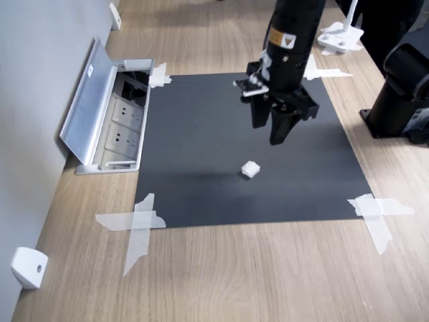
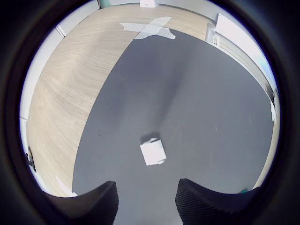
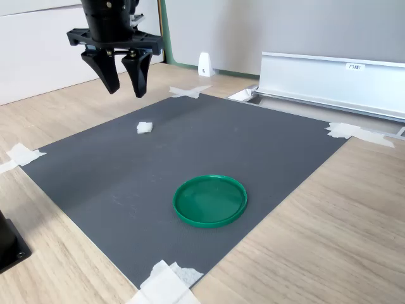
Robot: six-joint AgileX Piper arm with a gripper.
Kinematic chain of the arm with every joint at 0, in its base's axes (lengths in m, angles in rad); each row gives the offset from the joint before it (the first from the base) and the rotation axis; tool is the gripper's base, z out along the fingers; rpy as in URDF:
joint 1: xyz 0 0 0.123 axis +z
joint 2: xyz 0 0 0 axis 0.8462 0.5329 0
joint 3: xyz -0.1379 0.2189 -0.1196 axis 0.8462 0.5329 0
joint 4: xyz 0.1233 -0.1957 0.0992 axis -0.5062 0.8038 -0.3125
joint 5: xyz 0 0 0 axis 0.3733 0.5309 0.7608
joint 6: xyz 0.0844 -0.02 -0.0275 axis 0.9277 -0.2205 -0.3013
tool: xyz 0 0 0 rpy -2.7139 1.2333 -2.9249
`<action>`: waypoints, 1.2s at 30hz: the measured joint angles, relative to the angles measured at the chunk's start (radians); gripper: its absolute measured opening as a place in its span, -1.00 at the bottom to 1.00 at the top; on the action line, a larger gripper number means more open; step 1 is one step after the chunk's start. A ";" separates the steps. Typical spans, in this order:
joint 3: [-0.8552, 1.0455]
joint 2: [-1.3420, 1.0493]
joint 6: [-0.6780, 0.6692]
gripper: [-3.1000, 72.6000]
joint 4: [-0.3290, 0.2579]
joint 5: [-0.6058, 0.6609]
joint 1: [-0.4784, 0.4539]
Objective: Grasp a white terminal and put it on the green lid.
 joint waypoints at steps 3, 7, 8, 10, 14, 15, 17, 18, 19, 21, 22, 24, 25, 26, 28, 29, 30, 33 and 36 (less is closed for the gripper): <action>-0.010 0.038 0.002 0.48 0.013 -0.001 0.002; -0.011 0.101 0.025 0.48 0.048 -0.016 0.002; -0.011 0.112 0.034 0.48 0.052 -0.022 0.002; -0.011 0.130 0.057 0.48 0.056 -0.040 0.002; -0.011 0.140 0.069 0.48 0.057 -0.071 0.002; -0.011 0.141 0.069 0.48 0.057 -0.076 0.002; -0.012 0.145 0.069 0.50 0.056 -0.078 0.002; -0.012 0.149 0.069 0.52 0.052 -0.078 0.002; -0.012 0.154 0.069 0.54 0.045 -0.078 0.002; -0.012 0.161 0.071 0.57 0.028 -0.082 0.002; -0.012 0.162 0.077 0.58 0.022 -0.088 0.002; -0.012 0.162 0.097 0.59 0.016 -0.104 0.002; -0.012 0.162 0.108 0.59 0.014 -0.108 0.002; -0.012 0.162 0.119 0.59 0.014 -0.112 0.002; -0.012 0.162 0.130 0.59 0.011 -0.120 0.002; -0.012 0.162 0.133 0.59 0.009 -0.124 0.002; -0.012 0.162 0.134 0.59 0.007 -0.125 0.003; -0.012 0.166 0.139 0.59 0.017 -0.127 0.031; -0.012 0.174 0.151 0.59 0.023 -0.127 0.066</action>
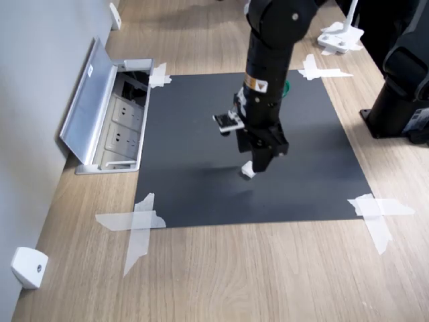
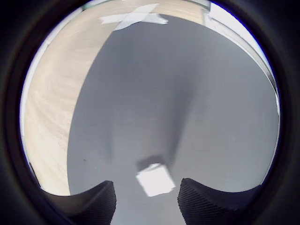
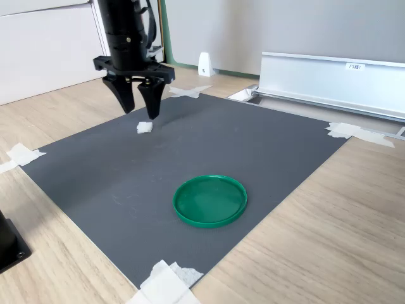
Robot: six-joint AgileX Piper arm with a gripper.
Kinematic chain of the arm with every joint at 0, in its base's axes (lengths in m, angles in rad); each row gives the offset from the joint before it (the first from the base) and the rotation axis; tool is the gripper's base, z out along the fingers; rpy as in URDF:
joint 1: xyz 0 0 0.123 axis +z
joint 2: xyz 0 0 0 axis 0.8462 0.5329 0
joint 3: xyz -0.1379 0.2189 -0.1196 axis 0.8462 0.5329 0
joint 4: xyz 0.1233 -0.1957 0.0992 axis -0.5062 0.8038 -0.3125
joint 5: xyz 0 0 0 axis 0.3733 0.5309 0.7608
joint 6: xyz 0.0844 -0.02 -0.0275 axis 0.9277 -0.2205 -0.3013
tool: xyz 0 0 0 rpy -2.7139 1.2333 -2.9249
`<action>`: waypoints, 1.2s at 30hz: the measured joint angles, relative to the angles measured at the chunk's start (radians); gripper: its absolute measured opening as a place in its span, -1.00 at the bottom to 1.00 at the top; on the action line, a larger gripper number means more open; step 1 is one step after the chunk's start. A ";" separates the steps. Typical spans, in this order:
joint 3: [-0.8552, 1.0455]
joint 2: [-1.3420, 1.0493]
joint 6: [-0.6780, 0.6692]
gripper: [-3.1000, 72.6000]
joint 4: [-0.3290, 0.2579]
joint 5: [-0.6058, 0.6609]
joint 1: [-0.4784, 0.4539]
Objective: Grasp a white terminal and put it on the green lid.
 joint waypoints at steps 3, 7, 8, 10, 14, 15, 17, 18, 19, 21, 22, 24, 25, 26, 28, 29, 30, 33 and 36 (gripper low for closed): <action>0.000 0.001 0.012 0.59 0.006 0.001 0.007; -0.001 0.001 0.030 0.59 0.034 0.006 0.007; -0.001 0.001 0.033 0.59 0.039 0.006 0.007; -0.001 0.001 0.034 0.59 0.045 0.006 0.007; -0.001 0.016 0.034 0.59 0.048 0.017 0.007; -0.001 0.023 0.034 0.59 0.051 0.019 0.007; -0.001 0.032 0.034 0.59 0.055 0.021 0.007; -0.001 0.035 0.034 0.59 0.057 0.021 0.007; -0.001 0.036 0.034 0.59 0.058 0.021 0.007; -0.001 0.036 0.035 0.59 0.063 0.020 0.007; -0.001 0.036 0.037 0.59 0.064 0.017 0.007; -0.001 0.036 0.037 0.59 0.065 0.009 0.007; -0.001 0.036 0.038 0.59 0.067 0.003 0.007; -0.001 0.036 0.039 0.59 0.067 -0.003 0.007; -0.001 0.036 0.044 0.59 0.067 -0.004 0.007; -0.001 0.037 0.048 0.59 0.067 -0.004 0.007; -0.001 0.038 0.053 0.59 0.067 -0.004 0.007; -0.001 0.054 0.061 0.59 0.067 -0.004 0.007; -0.001 0.066 0.067 0.59 0.067 -0.007 0.007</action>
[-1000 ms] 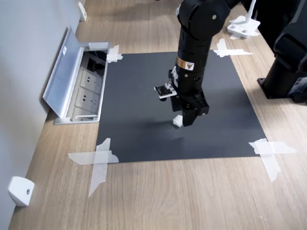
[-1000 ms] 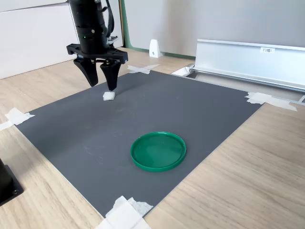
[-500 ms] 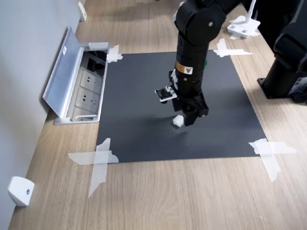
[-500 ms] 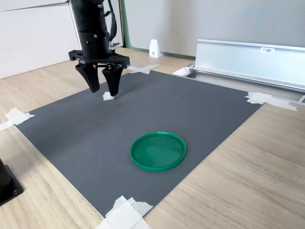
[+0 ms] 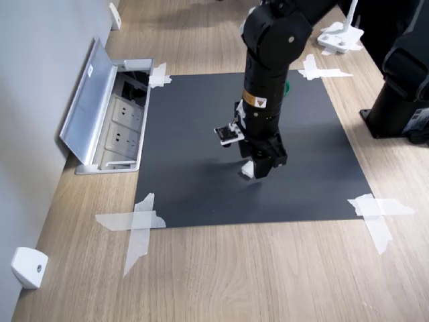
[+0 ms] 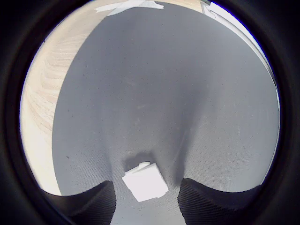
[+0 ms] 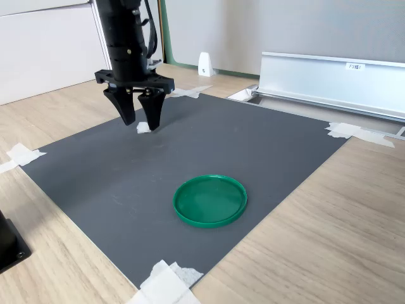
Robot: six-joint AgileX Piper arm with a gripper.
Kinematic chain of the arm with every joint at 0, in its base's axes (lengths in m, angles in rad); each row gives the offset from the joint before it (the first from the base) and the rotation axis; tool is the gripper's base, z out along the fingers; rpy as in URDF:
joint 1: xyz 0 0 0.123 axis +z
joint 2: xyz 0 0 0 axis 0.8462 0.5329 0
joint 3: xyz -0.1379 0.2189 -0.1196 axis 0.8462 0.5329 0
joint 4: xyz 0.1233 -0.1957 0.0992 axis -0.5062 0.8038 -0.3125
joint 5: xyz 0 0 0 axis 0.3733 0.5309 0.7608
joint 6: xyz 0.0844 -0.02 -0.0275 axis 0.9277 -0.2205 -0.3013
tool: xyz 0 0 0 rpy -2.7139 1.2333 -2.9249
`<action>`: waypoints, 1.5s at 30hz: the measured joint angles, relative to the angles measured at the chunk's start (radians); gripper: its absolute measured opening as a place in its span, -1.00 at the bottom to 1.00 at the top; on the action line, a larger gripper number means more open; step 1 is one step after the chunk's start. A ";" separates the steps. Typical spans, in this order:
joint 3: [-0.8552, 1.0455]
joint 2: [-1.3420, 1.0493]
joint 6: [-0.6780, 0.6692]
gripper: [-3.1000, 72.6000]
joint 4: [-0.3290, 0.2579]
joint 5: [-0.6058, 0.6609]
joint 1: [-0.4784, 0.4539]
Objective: Grasp a white terminal and put it on the green lid.
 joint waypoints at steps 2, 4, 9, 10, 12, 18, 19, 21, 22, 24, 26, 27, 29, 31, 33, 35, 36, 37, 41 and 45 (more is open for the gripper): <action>0.000 0.002 0.000 0.59 0.002 -0.005 0.000; 0.000 0.002 0.000 0.59 0.004 -0.015 0.000; 0.000 0.002 0.000 0.59 0.006 -0.027 0.000; 0.000 0.004 0.000 0.59 0.007 -0.031 0.000; 0.000 0.011 0.000 0.59 0.007 -0.035 0.000; -0.005 0.030 0.000 0.59 0.009 -0.040 0.000; -0.005 0.030 0.000 0.59 0.009 -0.040 0.000; -0.005 0.030 0.000 0.59 0.009 -0.040 0.000; -0.005 0.030 0.000 0.59 0.009 -0.040 0.000; -0.005 0.030 0.000 0.58 0.008 -0.040 0.000; -0.005 0.030 0.000 0.52 0.008 -0.040 0.000; -0.005 0.030 0.000 0.46 0.008 -0.040 0.000; -0.005 0.030 0.000 0.31 0.009 -0.041 -0.002; -0.005 0.031 0.000 0.08 0.007 -0.044 -0.002; -0.006 0.031 0.000 -0.14 0.003 -0.046 -0.002; -0.007 0.031 0.000 -0.20 0.001 -0.045 -0.002; -0.007 0.031 -0.007 -0.20 0.001 -0.042 -0.002; -0.007 0.030 -0.013 -0.20 -0.003 -0.040 -0.002; -0.007 0.002 -0.041 -0.20 -0.023 -0.012 -0.005; -0.007 -0.042 -0.071 -0.20 -0.044 0.024 -0.060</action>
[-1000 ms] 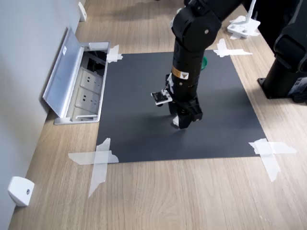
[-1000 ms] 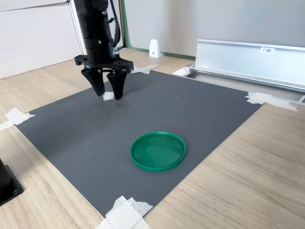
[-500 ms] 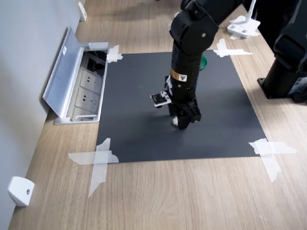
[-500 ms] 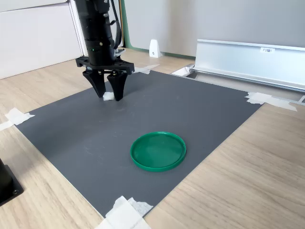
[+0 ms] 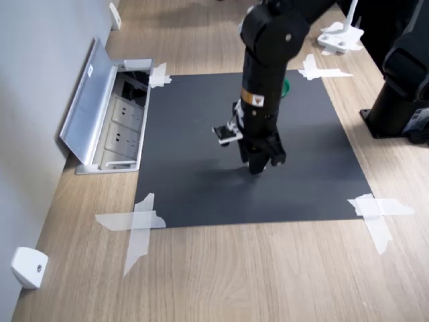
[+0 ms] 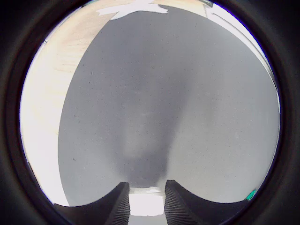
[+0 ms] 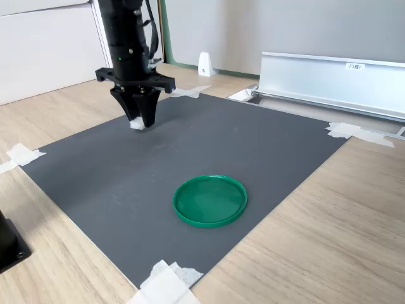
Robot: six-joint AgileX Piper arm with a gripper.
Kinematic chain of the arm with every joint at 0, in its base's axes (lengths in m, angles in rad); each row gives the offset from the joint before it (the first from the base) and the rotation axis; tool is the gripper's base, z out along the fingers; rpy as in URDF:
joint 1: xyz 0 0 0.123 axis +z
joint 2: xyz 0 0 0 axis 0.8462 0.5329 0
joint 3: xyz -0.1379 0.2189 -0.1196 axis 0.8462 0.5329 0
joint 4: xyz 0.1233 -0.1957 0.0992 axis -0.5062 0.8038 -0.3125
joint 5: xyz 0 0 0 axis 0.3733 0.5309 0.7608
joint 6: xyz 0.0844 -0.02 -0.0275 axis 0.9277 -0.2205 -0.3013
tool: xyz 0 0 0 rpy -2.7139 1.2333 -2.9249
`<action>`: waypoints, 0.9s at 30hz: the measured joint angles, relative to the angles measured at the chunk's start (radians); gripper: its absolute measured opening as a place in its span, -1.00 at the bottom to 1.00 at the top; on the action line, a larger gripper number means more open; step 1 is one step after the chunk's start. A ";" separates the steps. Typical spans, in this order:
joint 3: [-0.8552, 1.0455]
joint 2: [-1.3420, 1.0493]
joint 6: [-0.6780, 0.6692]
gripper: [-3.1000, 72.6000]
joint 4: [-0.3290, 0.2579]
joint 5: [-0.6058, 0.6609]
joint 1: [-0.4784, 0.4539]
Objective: Grasp a white terminal and put it on the green lid.
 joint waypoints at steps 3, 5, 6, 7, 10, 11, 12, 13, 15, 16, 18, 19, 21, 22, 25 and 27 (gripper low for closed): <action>0.000 -0.040 -0.029 -0.20 0.000 0.030 -0.085; 0.000 -0.065 -0.064 -0.20 0.000 0.055 -0.146; 0.000 -0.075 -0.085 -0.20 0.000 0.070 -0.169; 0.000 -0.085 -0.107 -0.20 0.000 0.085 -0.199; 0.003 -0.113 -0.163 -0.20 0.002 0.118 -0.281; 0.010 -0.123 -0.183 -0.20 0.007 0.122 -0.311; 0.017 -0.133 -0.201 -0.20 0.015 0.127 -0.340; 0.026 -0.141 -0.217 -0.20 0.024 0.132 -0.370; 0.046 -0.151 -0.246 -0.20 0.043 0.139 -0.424; 0.059 -0.157 -0.263 -0.20 0.051 0.139 -0.455; 0.089 -0.166 -0.288 -0.20 0.063 0.138 -0.517; 0.104 -0.170 -0.298 -0.20 0.068 0.135 -0.549; 0.130 -0.176 -0.316 -0.20 0.073 0.124 -0.614; 0.138 -0.177 -0.330 -0.20 0.074 0.114 -0.640; 0.153 -0.177 -0.374 -0.20 0.078 0.090 -0.724; 0.154 -0.177 -0.410 -0.20 0.080 0.072 -0.773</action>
